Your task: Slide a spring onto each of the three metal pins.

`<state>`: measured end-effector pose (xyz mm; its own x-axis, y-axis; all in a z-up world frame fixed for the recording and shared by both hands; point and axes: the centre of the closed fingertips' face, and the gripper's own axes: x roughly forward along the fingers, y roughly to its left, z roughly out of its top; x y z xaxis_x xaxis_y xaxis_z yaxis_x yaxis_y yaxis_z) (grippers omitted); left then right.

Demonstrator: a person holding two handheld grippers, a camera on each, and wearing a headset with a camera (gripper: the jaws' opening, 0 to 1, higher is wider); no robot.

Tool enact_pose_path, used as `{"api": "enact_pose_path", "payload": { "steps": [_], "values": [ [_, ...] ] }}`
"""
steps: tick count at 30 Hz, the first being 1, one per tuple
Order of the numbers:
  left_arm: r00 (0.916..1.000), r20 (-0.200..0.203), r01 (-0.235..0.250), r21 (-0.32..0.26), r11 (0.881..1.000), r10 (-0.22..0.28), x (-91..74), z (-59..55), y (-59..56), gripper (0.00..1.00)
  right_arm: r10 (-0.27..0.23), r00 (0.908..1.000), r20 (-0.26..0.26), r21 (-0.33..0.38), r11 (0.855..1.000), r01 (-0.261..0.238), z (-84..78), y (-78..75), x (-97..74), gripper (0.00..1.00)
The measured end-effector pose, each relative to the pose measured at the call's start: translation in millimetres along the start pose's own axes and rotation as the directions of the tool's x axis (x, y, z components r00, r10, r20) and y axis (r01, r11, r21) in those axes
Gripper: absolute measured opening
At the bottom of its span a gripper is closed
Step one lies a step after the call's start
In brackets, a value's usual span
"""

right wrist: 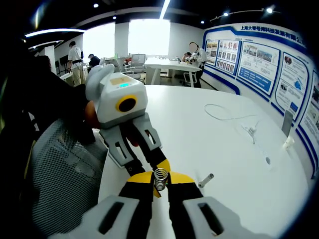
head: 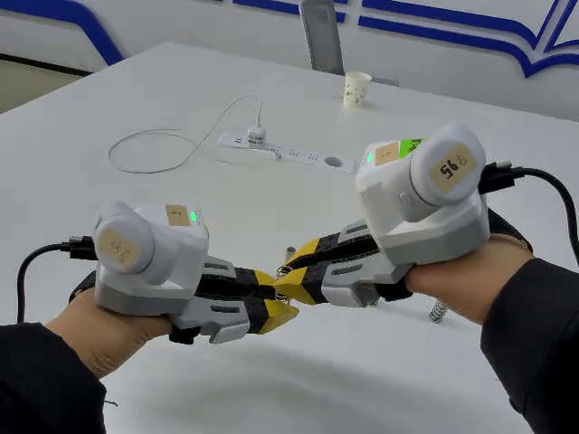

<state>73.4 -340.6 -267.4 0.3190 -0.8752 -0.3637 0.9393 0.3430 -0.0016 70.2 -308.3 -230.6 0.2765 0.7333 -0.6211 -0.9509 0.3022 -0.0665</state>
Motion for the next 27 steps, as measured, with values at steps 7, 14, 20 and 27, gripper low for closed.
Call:
{"api": "enact_pose_path", "payload": {
  "steps": [7,14,20,27],
  "values": [
    [0.9999,-0.013,-0.002,0.009,1.0,0.002,0.4,-2.6,0.8,0.16,-0.012,0.9999,0.009,0.008,1.0,0.012,0.6,-3.6,-0.4,0.12],
    [0.9997,-0.018,-0.014,-0.006,1.0,0.014,-0.1,-3.8,4.1,0.22,-0.032,0.9992,0.023,0.018,0.999,0.032,3.2,-9.7,-2.3,0.12],
    [0.9987,-0.023,-0.046,-0.018,0.999,0.045,-2.2,-5.2,10.9,0.29,-0.05,0.9982,0.035,0.024,0.999,0.049,5.5,-16.1,-3.7,0.12],
    [0.9966,-0.029,-0.078,-0.034,0.996,0.077,-4.7,-6.6,17.9,0.38,-0.088,0.9948,0.05,0.038,0.996,0.086,7.3,-27.8,-5.7,0.12]
  ]
}}
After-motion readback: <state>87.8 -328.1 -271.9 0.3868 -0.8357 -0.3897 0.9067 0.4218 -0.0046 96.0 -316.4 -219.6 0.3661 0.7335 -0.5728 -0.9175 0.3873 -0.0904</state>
